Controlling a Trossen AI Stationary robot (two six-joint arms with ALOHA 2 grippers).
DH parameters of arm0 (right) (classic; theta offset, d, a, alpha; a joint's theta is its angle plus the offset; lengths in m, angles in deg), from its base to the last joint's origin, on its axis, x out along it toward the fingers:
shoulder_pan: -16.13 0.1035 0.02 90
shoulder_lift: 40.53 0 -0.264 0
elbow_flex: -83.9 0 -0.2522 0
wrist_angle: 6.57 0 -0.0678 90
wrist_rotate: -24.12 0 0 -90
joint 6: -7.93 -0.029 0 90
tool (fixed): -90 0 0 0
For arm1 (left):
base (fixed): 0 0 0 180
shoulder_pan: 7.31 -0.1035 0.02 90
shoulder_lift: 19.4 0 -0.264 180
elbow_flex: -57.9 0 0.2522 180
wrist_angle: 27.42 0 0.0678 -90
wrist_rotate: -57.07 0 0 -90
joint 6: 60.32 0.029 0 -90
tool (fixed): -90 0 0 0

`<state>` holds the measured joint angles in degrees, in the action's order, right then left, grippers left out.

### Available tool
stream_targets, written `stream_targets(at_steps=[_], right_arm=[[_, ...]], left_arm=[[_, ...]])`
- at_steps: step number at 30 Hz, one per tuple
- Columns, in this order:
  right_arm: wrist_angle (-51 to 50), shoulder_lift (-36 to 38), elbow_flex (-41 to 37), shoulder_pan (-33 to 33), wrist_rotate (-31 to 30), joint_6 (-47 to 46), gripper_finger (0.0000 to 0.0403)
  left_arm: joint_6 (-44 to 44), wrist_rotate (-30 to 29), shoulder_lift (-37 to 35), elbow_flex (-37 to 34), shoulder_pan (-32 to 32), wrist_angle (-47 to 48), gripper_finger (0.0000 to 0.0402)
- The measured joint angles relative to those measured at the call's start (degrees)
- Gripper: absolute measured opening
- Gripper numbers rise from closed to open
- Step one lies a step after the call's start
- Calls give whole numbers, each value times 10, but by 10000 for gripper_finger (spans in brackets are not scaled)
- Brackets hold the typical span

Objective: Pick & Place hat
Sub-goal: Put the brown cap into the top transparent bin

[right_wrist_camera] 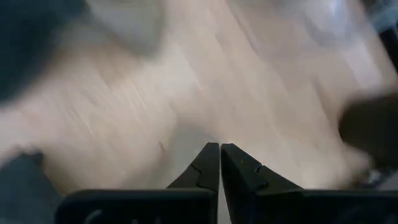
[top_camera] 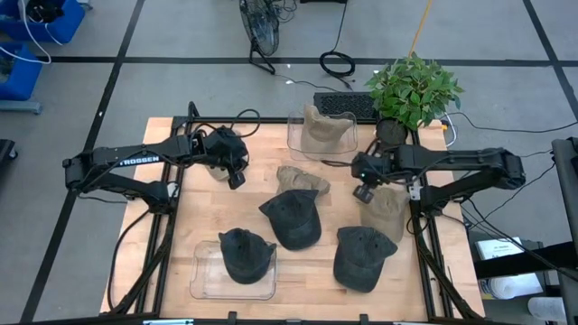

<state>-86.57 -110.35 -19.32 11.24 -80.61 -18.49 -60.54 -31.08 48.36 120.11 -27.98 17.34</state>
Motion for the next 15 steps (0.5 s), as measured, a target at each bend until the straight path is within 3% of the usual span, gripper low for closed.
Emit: stream_targets(at_steps=[6,15], right_arm=[[-98,43,-40,-13,35,-36,71],[-43,88,-209,-51,120,4,195]], left_arm=[[1,0,0,0,0,-1,3],[-10,13,0,0,1,-38,3]])
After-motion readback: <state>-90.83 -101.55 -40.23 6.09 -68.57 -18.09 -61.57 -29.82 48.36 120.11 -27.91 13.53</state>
